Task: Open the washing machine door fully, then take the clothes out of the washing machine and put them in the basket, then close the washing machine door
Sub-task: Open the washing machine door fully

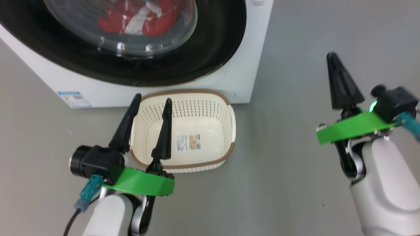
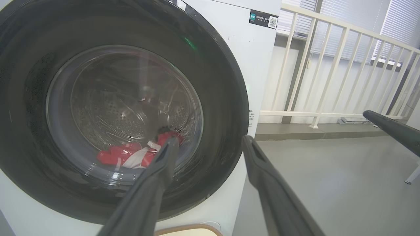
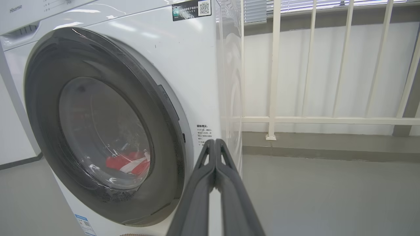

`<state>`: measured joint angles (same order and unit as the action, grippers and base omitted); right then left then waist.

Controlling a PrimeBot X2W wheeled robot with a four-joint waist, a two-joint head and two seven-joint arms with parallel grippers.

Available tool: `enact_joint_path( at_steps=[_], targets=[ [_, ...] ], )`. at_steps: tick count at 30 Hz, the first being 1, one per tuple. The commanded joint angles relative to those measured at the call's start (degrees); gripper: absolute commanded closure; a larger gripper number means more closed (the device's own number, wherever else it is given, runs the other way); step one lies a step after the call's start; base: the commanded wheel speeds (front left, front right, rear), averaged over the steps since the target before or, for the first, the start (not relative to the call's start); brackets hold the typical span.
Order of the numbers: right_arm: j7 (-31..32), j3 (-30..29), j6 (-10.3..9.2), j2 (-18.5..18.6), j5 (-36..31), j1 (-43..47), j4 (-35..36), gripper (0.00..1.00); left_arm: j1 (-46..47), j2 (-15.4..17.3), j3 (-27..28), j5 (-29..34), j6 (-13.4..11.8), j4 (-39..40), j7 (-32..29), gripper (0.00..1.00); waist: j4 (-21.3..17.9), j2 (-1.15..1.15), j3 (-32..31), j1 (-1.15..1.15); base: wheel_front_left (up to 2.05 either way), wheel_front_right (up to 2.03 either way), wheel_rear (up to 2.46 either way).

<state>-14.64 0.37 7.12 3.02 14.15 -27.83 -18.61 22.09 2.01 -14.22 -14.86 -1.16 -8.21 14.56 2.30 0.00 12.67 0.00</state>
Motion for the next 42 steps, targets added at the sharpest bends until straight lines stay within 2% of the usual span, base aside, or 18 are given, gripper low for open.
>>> enact_joint_path(
  at_steps=[1, 10, 19, 29, 37, 42],
  targets=[
    [-0.4, 1.1, 0.36, -0.1, 2.7, -2.5, 0.8, 1.00, 2.0, 0.9, 1.6, 0.7, -0.3, 2.4, 0.4, 0.00, 1.7, 0.00, 3.6, 0.00, 0.00, 0.00, 0.00],
    [-0.3, 2.0, 0.36, -0.1, 17.6, -12.6, -4.2, 1.00, 3.1, 1.0, 1.9, 1.3, -0.2, 6.1, 0.4, 0.00, 3.5, 0.00, 9.4, 0.00, 0.00, 0.00, 0.00],
    [4.2, 2.4, 0.36, -0.1, 29.9, -20.9, -6.2, 1.00, 4.2, 1.0, 1.9, 1.8, 0.1, 8.4, 0.4, 0.00, 4.7, 0.00, 13.1, 0.00, 0.00, 0.00, 0.00],
    [17.1, 1.0, 0.36, 0.2, 48.7, -29.0, -6.4, 1.00, 4.3, 1.1, 2.3, 2.1, 0.3, 9.9, 0.4, 0.00, 5.5, 0.00, 16.7, 0.00, 0.00, 0.00, 0.00],
    [29.1, -0.8, 0.36, 0.2, 59.3, -34.8, -9.7, 1.00, 5.0, 1.2, 1.4, 2.7, 0.6, 9.8, 0.4, 0.00, 6.4, 0.00, 19.6, 0.00, 0.00, 0.00, 0.00],
    [35.8, -1.1, 0.36, 1.0, 62.5, -37.9, -11.7, 1.00, 5.5, 1.1, 1.1, 2.7, 0.7, 9.8, 0.4, 0.00, 6.9, 0.00, 20.9, 0.00, 0.00, 0.00, 0.00]
  ],
)
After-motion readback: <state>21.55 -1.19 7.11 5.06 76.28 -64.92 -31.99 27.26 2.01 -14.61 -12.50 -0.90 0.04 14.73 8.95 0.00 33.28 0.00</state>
